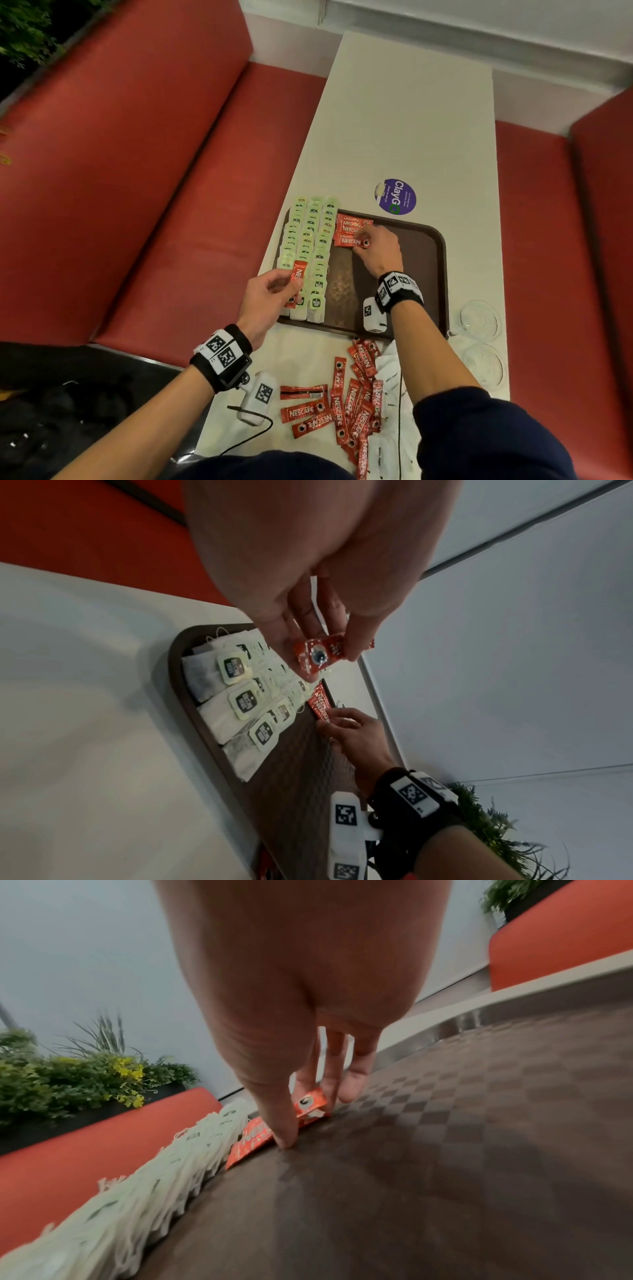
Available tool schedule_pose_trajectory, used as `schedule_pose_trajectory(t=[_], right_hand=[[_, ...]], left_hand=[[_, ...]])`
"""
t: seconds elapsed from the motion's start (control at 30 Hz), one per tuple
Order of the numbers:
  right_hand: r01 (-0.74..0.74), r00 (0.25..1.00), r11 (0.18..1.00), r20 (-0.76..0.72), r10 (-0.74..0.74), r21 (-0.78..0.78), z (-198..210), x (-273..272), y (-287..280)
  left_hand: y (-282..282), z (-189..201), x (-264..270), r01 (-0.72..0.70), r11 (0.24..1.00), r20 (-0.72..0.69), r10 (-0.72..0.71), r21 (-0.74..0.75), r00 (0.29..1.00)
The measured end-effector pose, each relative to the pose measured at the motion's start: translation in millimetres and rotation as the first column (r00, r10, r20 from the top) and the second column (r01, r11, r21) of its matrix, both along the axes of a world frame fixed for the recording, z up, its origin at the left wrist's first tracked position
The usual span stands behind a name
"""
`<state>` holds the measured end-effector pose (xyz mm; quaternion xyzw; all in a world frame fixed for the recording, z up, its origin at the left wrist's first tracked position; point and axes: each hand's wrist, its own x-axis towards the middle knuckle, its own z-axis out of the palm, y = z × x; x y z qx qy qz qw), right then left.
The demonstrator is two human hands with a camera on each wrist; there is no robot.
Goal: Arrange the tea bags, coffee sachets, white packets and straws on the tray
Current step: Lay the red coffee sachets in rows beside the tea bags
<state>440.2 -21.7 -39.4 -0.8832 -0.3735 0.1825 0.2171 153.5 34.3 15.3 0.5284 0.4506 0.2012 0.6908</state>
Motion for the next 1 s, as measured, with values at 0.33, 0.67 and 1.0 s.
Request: schedule_pose_trajectory(t=[0.33,0.67,1.0], right_hand=[[0.027,0.999,0.999,0.025,-0.026,-0.018,-8.9,0.5,12.4],[0.066,0.993,0.998,0.100,-0.063,-0.019,-14.7,-4.6,19.3],[0.087,0.987,0.996,0.135,-0.087,0.007,-5.3,-11.0,17.3]], left_hand=[[7.2,-4.7,-1.2,0.018,1.000,-0.037,-0.018,0.005,0.999],[16.1,2.8,-4.6,0.031,0.999,-0.034,-0.030,0.028,0.999],[16.5,12.3,-1.9,0.022,0.998,0.054,-0.019,-0.056,0.998]])
